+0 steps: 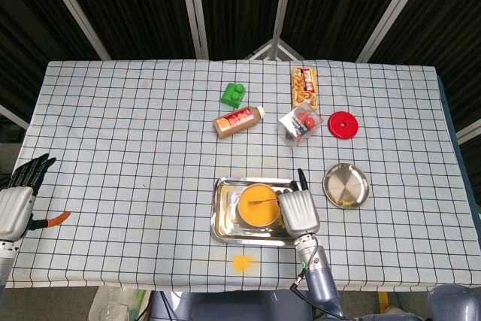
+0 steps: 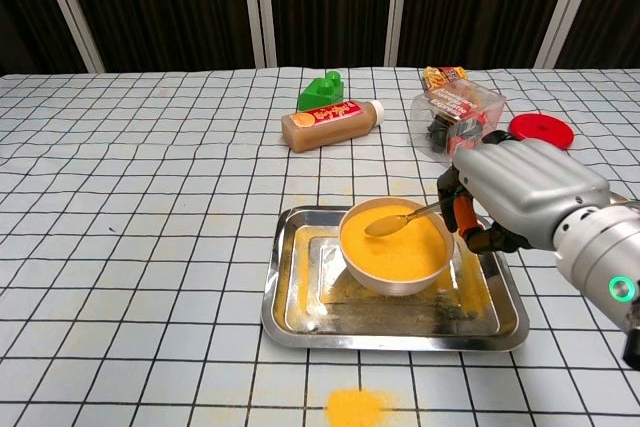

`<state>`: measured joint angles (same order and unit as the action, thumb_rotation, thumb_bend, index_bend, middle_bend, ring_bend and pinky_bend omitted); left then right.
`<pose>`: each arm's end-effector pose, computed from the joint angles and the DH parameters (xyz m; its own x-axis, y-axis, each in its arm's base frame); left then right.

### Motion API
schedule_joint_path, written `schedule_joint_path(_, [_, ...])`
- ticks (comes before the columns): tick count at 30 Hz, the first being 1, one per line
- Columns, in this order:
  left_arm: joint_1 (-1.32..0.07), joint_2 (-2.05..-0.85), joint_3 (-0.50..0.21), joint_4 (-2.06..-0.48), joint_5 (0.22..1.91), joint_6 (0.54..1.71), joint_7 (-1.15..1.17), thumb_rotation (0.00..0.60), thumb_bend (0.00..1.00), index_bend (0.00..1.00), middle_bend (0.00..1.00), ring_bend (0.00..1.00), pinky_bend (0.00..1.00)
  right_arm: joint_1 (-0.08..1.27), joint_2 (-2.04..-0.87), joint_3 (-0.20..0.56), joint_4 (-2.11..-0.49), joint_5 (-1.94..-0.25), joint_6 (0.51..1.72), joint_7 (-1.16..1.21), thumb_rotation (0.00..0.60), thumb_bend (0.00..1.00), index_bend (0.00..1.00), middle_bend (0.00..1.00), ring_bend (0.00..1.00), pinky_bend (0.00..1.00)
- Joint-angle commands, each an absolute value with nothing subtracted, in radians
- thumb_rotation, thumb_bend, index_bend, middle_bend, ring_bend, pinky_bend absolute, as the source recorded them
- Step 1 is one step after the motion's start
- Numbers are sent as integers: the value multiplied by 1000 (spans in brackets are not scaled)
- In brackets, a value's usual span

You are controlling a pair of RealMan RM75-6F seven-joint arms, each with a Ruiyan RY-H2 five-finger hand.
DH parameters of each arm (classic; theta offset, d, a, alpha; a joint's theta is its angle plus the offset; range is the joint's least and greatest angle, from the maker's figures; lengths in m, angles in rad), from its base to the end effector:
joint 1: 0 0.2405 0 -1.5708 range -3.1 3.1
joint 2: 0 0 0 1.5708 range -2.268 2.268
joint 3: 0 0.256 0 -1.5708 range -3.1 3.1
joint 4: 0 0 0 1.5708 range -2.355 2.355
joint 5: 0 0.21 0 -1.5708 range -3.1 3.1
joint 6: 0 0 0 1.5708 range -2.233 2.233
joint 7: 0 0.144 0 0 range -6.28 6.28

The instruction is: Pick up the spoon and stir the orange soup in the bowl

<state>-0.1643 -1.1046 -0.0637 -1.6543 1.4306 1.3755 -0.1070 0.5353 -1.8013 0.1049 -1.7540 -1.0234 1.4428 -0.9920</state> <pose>-0.3018 0.2069 0.1506 0.2607 0.0730 0.9627 0.9654 -0.0108 -0.2606 -0.1221 -0.2424 -0.0433 0.5534 -0.1645 0.8165 -0.8306 -0.1811 0.5265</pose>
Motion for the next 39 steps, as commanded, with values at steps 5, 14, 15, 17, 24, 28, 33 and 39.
schedule_joint_path(5, [-164,-1104,-63,-1654,1431,1375,-108,600,0,0,0,0,0,532,-1805,98,-1747,-1044,1440,-983,600,854,868,656,355,0])
schedule_joint_path(14, [-165,-1104,-63,-1654,1432,1374,-108,600,0,0,0,0,0,530,-1801,87,-1747,-1073,1435,-982,600,995,918,737,446,0])
schedule_joint_path(15, [-165,-1105,-63,-1654,1432,1374,-108,600,0,0,0,0,0,531,-1799,85,-1748,-1079,1434,-981,600,999,924,746,458,0])
schedule_joint_path(17, [-165,-1105,-63,-1653,1432,1374,-107,600,0,0,0,0,0,531,-1797,80,-1751,-1094,1434,-982,600,1000,940,771,488,0])
schedule_joint_path(24, [-164,-1104,-63,-1654,1434,1378,-107,600,0,0,0,0,0,540,-1792,58,-1741,-1159,1429,-999,600,1000,969,813,543,0])
schedule_joint_path(28, [-164,-1104,-63,-1653,1433,1377,-108,600,0,0,0,0,0,553,-1775,38,-1723,-1216,1423,-1031,600,1000,971,816,548,0])
schedule_joint_path(33, [-164,-1104,-64,-1653,1434,1378,-109,600,0,0,0,0,0,577,-1745,11,-1685,-1300,1410,-1088,600,1000,971,816,554,0])
schedule_joint_path(39, [-164,-1105,-65,-1652,1434,1381,-110,600,0,0,0,0,0,606,-1705,-3,-1640,-1379,1386,-1151,600,1000,971,816,556,0])
